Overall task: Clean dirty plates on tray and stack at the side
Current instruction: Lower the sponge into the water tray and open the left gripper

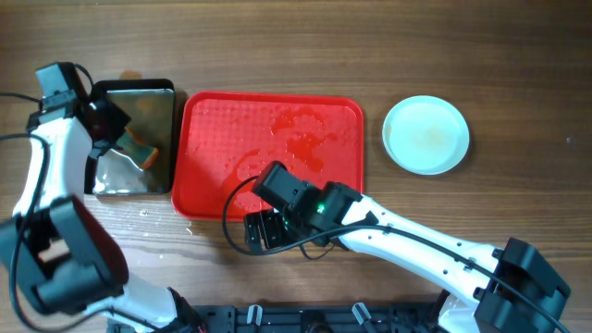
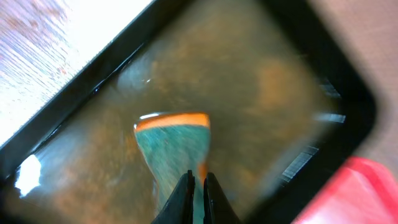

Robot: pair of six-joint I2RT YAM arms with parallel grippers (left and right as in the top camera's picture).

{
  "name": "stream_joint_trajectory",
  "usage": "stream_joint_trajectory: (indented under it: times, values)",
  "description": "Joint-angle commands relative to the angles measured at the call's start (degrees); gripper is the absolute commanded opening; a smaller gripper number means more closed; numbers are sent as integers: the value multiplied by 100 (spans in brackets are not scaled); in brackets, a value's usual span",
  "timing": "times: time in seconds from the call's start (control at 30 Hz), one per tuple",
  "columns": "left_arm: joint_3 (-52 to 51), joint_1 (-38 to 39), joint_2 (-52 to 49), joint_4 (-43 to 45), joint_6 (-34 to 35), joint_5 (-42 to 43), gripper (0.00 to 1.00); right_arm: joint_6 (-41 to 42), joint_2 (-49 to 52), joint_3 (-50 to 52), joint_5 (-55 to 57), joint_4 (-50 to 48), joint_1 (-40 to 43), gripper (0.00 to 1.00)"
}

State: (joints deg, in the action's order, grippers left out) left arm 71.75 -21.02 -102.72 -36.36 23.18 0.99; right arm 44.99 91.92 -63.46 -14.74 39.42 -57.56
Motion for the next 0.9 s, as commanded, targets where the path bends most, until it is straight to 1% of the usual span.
stream_joint_trajectory:
  times: [0.0, 0.07, 0.13, 0.2, 0.27, 0.3, 0.33, 0.37, 0.43, 0.5, 0.6, 0.73, 0.87]
  values:
    - [-59, 0, -931, 76, -50, -520, 4, 13, 66, 22, 22, 4, -13, 100]
    - [-59, -28, -1366, 35, -46, -1010, 4, 2, 66, 22, 44, 2, -13, 100]
    - [-46, -37, -1309, -31, -46, -1005, 4, 7, 66, 22, 42, 2, -13, 100]
    - [31, -37, -1045, -192, -17, -960, 4, 9, 66, 22, 39, 9, -13, 100]
    - [96, -37, -498, -356, 258, -638, 4, 7, 66, 22, 39, 17, -13, 100]
    - [96, -37, -90, -385, 437, -341, 4, 15, 66, 22, 39, 17, -13, 100]
    - [96, -31, 374, -376, 446, 195, 4, 15, 66, 22, 15, 15, -15, 100]
    - [96, -26, 616, -380, 446, 455, 4, 15, 66, 22, 15, 17, -13, 100]
    - [96, 9, 839, -509, 422, 540, 4, 13, 66, 22, -11, 31, -15, 100]
    - [68, 24, 791, -820, 404, 538, 4, 7, 66, 22, -50, 61, -15, 100]
    - [-210, 35, 533, -966, 407, 540, 4, 9, 66, 22, -48, 70, -15, 100]
    - [-546, 33, 175, -817, 407, 540, 4, 9, 66, 22, -44, 70, -13, 100]
    - [-791, 33, -313, -483, 404, 540, 4, 7, 66, 22, -37, 63, -13, 100]
